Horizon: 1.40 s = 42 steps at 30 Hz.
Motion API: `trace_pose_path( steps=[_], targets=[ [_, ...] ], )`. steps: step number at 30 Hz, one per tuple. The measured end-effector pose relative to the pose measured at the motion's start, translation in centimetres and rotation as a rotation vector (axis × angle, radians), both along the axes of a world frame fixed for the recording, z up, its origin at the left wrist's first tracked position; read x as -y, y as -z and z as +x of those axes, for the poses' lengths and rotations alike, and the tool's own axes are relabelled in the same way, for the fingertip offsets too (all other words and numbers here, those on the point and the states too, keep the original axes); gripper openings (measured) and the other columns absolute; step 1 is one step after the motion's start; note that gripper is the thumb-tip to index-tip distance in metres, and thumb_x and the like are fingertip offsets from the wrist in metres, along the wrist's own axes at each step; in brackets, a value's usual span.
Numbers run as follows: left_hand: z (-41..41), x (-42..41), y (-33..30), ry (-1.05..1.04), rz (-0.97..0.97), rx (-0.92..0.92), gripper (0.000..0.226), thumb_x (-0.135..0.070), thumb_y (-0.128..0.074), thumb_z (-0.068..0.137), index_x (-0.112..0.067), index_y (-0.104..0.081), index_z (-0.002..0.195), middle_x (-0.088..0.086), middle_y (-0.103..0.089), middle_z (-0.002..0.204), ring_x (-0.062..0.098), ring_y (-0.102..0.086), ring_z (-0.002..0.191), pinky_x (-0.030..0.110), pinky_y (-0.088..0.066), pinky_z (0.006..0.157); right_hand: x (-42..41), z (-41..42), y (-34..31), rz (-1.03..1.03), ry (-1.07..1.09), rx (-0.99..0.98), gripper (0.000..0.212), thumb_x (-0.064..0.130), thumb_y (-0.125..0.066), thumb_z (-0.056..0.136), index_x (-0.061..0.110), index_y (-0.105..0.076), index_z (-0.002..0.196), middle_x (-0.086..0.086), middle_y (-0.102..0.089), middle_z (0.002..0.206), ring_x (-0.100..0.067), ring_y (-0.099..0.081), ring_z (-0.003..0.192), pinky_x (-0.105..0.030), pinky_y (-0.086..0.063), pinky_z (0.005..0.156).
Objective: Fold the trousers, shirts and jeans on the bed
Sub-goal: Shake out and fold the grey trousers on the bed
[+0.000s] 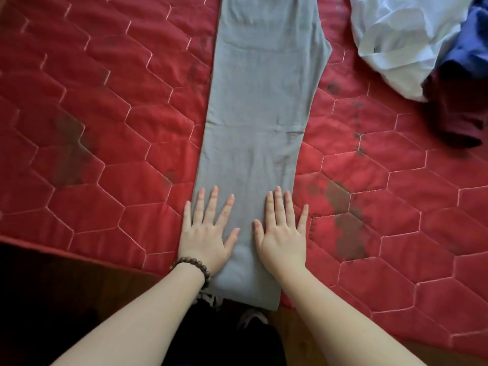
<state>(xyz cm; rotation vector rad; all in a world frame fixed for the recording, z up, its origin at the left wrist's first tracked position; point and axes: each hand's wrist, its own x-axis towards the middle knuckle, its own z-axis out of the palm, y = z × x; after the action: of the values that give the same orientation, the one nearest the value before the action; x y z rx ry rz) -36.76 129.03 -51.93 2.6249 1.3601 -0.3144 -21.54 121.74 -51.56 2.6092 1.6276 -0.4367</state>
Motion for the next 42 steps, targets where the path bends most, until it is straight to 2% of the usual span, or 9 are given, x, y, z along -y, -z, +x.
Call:
trace_pose_path(
  steps=[6, 11, 18, 26, 31, 35, 38, 40, 42],
  targets=[
    [-3.3, 5.0, 0.0, -0.029, -0.005, -0.022, 0.068, -0.062, -0.021, 0.09, -0.034, -0.01, 0.152, 0.009, -0.005, 0.16, 0.04, 0.003, 0.146, 0.054, -0.012, 0.117, 6.3, -4.9, -0.2, 0.019, -0.183, -0.072, 0.055, 0.049, -0.033, 0.096, 0.034, -0.028, 0.149, -0.002, -0.022, 0.158, -0.024, -0.015, 0.147, -0.06, -0.011, 0.114],
    [-7.2, 5.7, -1.2, -0.058, -0.073, -0.039, 0.062, -0.057, -0.016, 0.094, -0.038, 0.002, 0.15, 0.01, 0.002, 0.16, 0.032, 0.002, 0.147, 0.048, -0.007, 0.118, 10.5, -3.5, -1.0, -0.061, -0.094, -0.106, 0.056, 0.049, -0.025, 0.097, 0.035, -0.016, 0.15, 0.0, -0.005, 0.16, -0.026, -0.005, 0.148, -0.052, -0.004, 0.118],
    [-11.5, 3.3, -2.9, 0.053, -0.015, 0.034, 0.092, 0.013, -0.054, 0.077, -0.031, -0.018, 0.149, 0.012, -0.021, 0.157, 0.029, -0.016, 0.146, 0.048, -0.018, 0.117, 11.2, 1.1, -2.2, 0.07, -0.071, -0.146, 0.072, 0.0, -0.051, 0.09, 0.03, -0.024, 0.15, -0.005, -0.01, 0.16, -0.026, -0.007, 0.148, -0.055, -0.012, 0.117],
    [-9.1, 0.0, -3.4, 0.598, 0.006, 0.018, 0.081, -0.004, -0.073, 0.064, -0.024, -0.049, 0.139, 0.011, -0.039, 0.149, 0.038, -0.034, 0.137, 0.058, -0.03, 0.109, 10.2, 1.9, -2.2, 0.008, -0.675, -0.019, 0.084, 0.027, -0.077, 0.069, 0.035, -0.04, 0.144, -0.005, -0.027, 0.156, -0.034, -0.021, 0.144, -0.067, -0.018, 0.11],
    [-8.9, -1.6, -4.1, 0.751, -0.178, -0.186, 0.08, -0.026, -0.049, 0.082, -0.037, -0.011, 0.151, -0.003, 0.007, 0.158, 0.023, 0.014, 0.145, 0.046, 0.004, 0.119, 10.0, 2.1, -4.0, -0.072, -0.879, -0.153, 0.069, 0.021, -0.073, 0.072, 0.034, -0.051, 0.137, -0.001, -0.041, 0.149, -0.026, -0.036, 0.139, -0.061, -0.027, 0.11],
    [-6.9, -2.7, -6.4, 0.493, -0.529, -0.071, 0.059, -0.007, -0.038, 0.09, -0.029, -0.038, 0.145, -0.016, -0.008, 0.155, 0.009, 0.006, 0.146, 0.027, 0.013, 0.115, 8.0, 2.9, -6.5, -0.206, -0.536, -0.676, 0.044, 0.009, -0.052, 0.091, 0.029, -0.06, 0.129, 0.007, -0.047, 0.144, -0.003, -0.03, 0.139, -0.034, -0.003, 0.121],
    [-4.1, -4.7, -9.2, -0.076, -0.836, 0.315, 0.028, -0.005, -0.042, 0.097, -0.005, -0.069, 0.103, 0.005, -0.059, 0.127, 0.017, -0.052, 0.117, 0.021, -0.031, 0.103, 4.3, 4.3, -9.5, -0.181, -0.102, -1.036, 0.023, 0.018, -0.05, 0.096, 0.014, -0.073, 0.098, -0.003, -0.073, 0.104, 0.003, -0.058, 0.093, -0.024, -0.044, 0.1],
    [-1.9, -7.2, -10.3, -0.363, -0.913, 0.569, 0.028, -0.007, -0.047, 0.096, -0.006, -0.066, 0.076, 0.01, -0.065, 0.089, 0.012, -0.058, 0.074, 0.031, -0.047, 0.072, 0.1, 5.4, -9.1, -0.114, 0.287, -0.959, 0.02, 0.011, -0.054, 0.092, 0.002, -0.07, 0.099, -0.004, -0.071, 0.087, 0.002, -0.06, 0.071, -0.014, -0.05, 0.068],
    [0.3, -10.0, -9.9, -0.584, -0.916, 0.687, 0.026, -0.025, -0.052, 0.094, -0.007, -0.064, 0.078, 0.006, -0.067, 0.084, 0.011, -0.061, 0.069, 0.03, -0.051, 0.071, -2.6, 6.9, -8.4, -0.155, 0.704, -0.807, 0.025, 0.01, -0.061, 0.09, -0.006, -0.063, 0.109, -0.01, -0.068, 0.102, -0.009, -0.067, 0.082, -0.018, -0.055, 0.069]
  ],
)
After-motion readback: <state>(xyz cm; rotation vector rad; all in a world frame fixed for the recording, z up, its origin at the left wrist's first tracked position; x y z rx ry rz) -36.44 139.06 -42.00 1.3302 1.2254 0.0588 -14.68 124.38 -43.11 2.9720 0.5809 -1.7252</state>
